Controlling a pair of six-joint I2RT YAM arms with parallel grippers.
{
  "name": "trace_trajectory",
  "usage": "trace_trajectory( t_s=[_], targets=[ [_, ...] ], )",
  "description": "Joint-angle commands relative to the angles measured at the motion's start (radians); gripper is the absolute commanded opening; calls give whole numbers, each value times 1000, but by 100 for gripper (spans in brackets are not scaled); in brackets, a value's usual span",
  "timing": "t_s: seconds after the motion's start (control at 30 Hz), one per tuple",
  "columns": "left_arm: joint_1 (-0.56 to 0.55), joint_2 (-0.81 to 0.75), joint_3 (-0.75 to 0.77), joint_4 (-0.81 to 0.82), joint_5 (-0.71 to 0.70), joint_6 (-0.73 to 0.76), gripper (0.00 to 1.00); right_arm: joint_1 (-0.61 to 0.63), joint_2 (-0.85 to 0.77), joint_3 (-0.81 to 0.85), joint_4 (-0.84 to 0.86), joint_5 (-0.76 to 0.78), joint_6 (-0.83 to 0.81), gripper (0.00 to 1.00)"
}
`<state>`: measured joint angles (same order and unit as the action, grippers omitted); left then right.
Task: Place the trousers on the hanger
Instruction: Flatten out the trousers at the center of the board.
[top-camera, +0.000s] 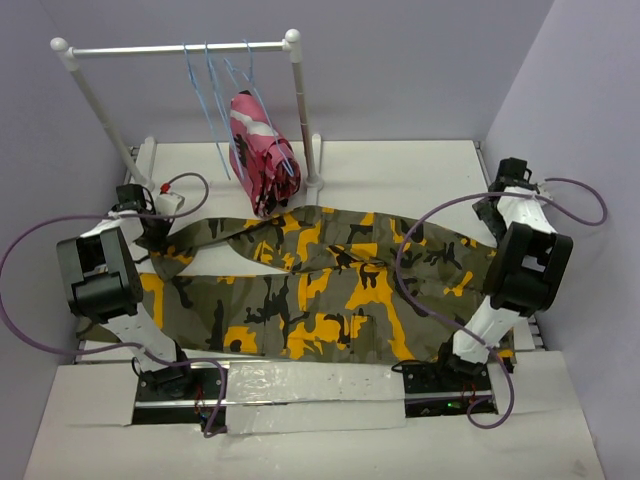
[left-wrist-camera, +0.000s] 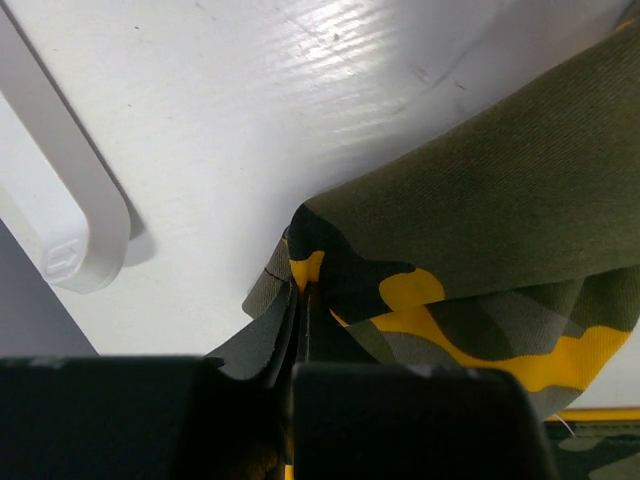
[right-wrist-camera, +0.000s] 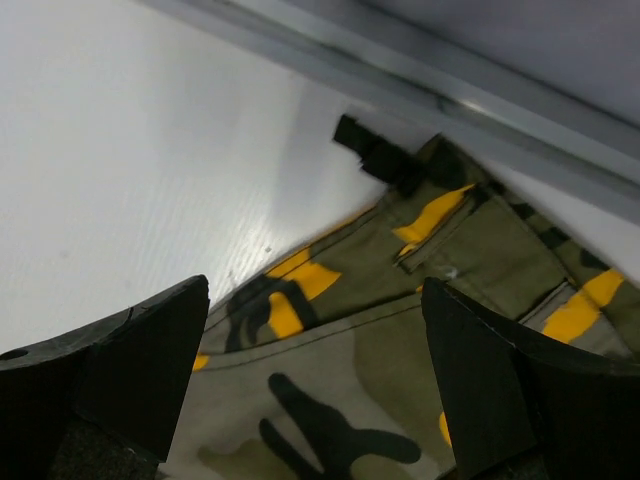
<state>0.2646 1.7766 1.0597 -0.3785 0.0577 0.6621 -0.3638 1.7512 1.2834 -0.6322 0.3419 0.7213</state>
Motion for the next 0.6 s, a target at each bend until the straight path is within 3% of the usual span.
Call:
trace_trajectory(
  t_s=[0.0, 0.13, 0.33, 0.43, 0.47, 0.57],
  targets=[
    [7, 16, 35, -32, -43, -21, 0, -30, 117, 54, -38, 14, 11, 94],
    [7, 3, 40, -66, -36, -43, 0, -40, 278, 172, -89, 12, -32, 90],
    [7, 20, 76, -102, -44, -71, 0, -43, 290, 144, -58, -12, -48, 73],
    [10, 29, 95, -121, -38, -101, 0, -44, 279, 136, -53, -16, -52, 57],
    [10, 29, 100, -130, -30, -115, 0, -44, 267, 127, -44, -27, -61, 48],
    [10, 19, 113, -142, -30, -134, 0, -44, 224, 78, 4, -78, -89, 5]
  ],
)
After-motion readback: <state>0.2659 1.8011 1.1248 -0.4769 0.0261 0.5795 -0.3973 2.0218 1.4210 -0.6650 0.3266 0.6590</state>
